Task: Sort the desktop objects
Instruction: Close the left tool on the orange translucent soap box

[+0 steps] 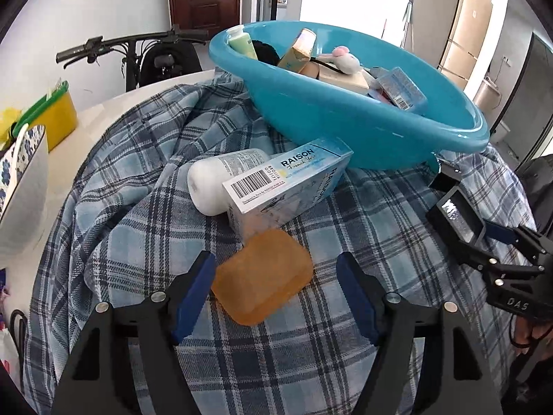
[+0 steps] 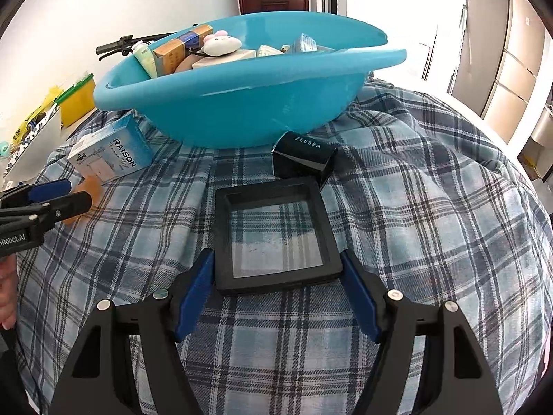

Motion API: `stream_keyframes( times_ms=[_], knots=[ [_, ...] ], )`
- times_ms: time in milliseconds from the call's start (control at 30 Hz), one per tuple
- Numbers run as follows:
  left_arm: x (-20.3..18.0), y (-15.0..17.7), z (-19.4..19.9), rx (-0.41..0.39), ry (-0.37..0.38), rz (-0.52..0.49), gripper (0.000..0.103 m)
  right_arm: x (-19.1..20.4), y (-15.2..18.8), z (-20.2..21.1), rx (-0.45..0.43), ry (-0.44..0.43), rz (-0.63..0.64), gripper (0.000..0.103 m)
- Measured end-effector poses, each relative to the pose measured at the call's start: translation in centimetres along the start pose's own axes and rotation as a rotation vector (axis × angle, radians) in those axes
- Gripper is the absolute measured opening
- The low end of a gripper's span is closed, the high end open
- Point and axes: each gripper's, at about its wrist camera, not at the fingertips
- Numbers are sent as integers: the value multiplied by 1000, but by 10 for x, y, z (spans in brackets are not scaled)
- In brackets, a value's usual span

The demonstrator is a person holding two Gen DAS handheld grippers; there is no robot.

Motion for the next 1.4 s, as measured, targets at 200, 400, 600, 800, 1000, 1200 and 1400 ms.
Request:
stream_keyframes(
  times_ms=[200,400,600,800,1000,1200,1400],
  knots=[
    [15,-1,-7,42,33,46,74,-3,2,2,-4,0,2,71],
    [0,10,-4,67,147,15,74,-8,3,3,-4,4,-12,71],
    [-23,21,6,61,171,-52,74,-13,2,7,-10,-4,-30,71],
    [-18,12,0,13,73,-10,74,-13,4,6,-3,0,-16,71],
    [-6,5,-17,40,65,51,74,-10,4,3,1,12,2,71],
    [-16,7,-20,26,-11,-1,46,-7,3,-3,7,22,13,71],
    [-20,8,-19,13,-23,-26,45,-7,3,-3,6,29,25,71]
  ],
)
Point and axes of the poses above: each gripper's, at about its wrist camera, not at the fingertips, and z roughly against the way its jaws point, x to its left, y to its underside, and after that the axes turned 9 degrees about y, right-handed
